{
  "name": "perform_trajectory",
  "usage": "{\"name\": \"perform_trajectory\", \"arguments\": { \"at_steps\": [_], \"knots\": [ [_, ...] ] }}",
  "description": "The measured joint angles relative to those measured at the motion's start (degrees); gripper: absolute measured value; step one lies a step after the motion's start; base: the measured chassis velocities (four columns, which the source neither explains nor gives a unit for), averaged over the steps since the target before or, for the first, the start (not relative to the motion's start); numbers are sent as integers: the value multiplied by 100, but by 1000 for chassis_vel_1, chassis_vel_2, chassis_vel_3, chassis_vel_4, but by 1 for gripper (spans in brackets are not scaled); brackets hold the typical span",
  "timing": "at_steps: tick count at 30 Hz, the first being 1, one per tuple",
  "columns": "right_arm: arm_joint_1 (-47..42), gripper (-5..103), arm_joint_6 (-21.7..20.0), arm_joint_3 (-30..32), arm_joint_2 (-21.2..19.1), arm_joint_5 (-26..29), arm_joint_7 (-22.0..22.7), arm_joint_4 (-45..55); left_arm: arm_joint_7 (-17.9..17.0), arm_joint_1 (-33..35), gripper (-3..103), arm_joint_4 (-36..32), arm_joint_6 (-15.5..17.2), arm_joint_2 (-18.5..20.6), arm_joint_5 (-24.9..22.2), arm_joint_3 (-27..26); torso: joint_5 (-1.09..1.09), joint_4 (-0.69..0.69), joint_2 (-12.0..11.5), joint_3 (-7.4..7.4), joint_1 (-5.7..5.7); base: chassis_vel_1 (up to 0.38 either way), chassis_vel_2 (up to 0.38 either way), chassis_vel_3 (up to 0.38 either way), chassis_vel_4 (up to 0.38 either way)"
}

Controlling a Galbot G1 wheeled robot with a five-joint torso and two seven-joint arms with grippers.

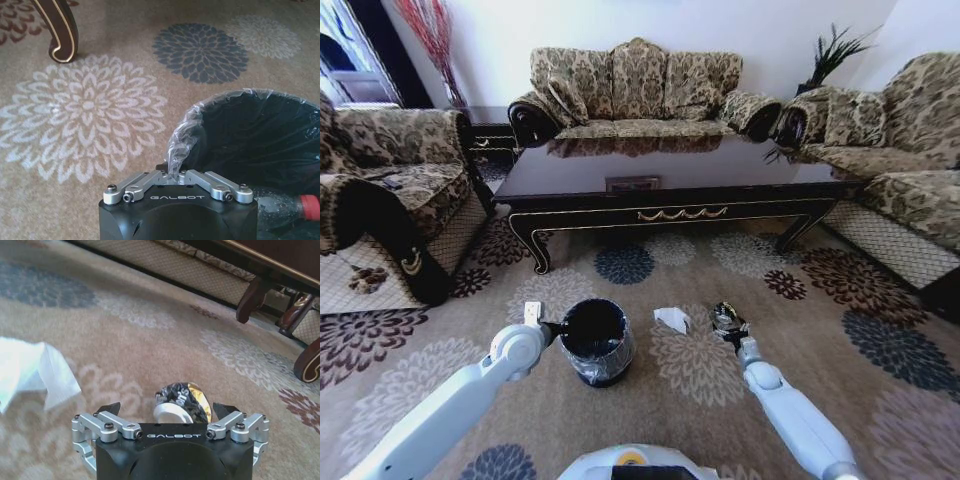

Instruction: Move to the front of the table and pick up the trash from the floor, then place it into the trash bin.

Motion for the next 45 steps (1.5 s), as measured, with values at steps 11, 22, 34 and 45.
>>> {"name": "perform_trajectory", "arguments": {
  "at_steps": [11, 22, 34, 45],
  "knots": [
    [1112, 100, 440, -281, 180, -744, -132, -1489, -30, 53, 4, 75, -14, -126, 47, 103, -1, 3, 0, 0, 0, 0, 0, 0, 0],
    [1504, 100, 642, -328, 431, -1073, -170, -2155, -15, 63, 4, 125, -16, -111, 32, 47, 0, 2, 0, 0, 0, 0, 0, 0, 0],
    [1817, 85, 782, -474, 591, -1368, -310, -2878, -7, 12, 4, 140, -16, -113, 12, 63, 1, 2, 0, 0, 0, 0, 0, 0, 0],
    [1960, 41, 839, -454, 598, -1441, -346, -3088, -7, 9, 4, 107, -27, -128, 8, 50, -1, 2, 0, 0, 0, 0, 0, 0, 0]
  ]
}}
